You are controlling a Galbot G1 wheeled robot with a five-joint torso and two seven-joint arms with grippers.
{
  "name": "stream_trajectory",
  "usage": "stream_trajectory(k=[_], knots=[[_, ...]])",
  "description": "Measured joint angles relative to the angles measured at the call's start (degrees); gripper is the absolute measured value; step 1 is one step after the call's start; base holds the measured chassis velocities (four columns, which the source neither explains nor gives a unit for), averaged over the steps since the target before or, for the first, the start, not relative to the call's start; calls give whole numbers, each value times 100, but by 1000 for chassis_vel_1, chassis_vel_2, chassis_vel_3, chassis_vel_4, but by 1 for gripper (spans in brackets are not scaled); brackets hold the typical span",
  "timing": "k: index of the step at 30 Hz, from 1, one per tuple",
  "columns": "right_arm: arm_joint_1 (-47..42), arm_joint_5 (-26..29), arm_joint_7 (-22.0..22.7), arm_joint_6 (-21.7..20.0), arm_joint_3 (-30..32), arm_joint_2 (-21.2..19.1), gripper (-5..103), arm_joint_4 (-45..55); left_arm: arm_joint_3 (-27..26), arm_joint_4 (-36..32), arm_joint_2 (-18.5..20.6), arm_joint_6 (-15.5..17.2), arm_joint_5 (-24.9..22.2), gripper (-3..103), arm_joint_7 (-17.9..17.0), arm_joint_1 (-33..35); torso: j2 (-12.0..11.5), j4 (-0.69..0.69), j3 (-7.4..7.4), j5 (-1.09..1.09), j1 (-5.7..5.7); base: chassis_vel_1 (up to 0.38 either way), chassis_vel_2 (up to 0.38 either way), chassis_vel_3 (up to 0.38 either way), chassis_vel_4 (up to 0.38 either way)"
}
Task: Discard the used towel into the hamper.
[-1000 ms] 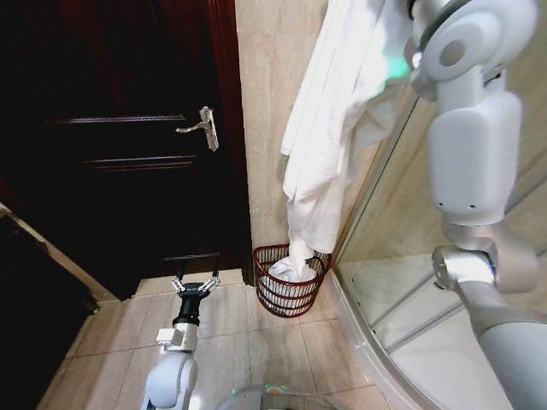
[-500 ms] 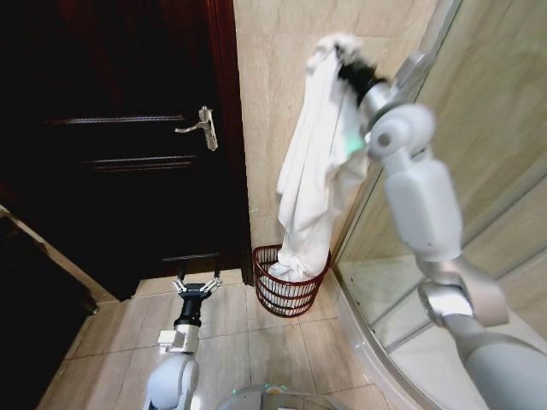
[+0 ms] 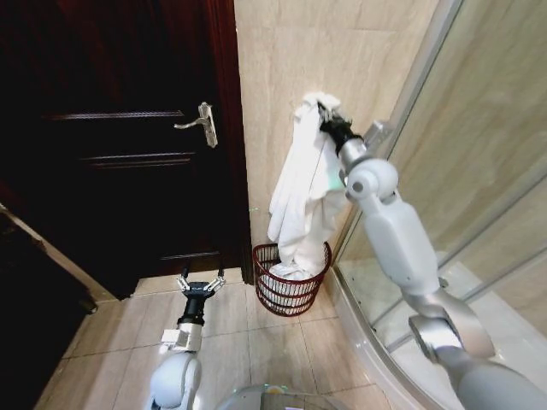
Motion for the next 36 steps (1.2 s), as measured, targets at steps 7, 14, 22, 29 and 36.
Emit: stream_trajectory(k=[7,14,22,29,36], knots=[[-630,-153,-91,115,89,135,7,-47,-52,9,66,-59,-34,100,1,54,-159,0,-99,-1,-60,0,0,0,0],[-712,-161,-10,210,-69,332,7,-65,-67,24,70,-150,-46,100,11,114,-347,0,-213,-1,-134,0,0,0,0],[-509,112,329,213,-211,410,7,334,-69,14,24,-220,-46,100,48,176,-563,2,-352,-2,-211,0,0,0,0],[-939,-9,213,263,-188,364,7,274,-61,42,18,-226,-31,100,72,159,-727,1,-451,-1,-278,0,0,0,0],[-1322,-167,10,379,-73,410,7,-144,-62,91,-9,-248,-30,100,73,126,-894,0,-562,0,-332,0,0,0,0]])
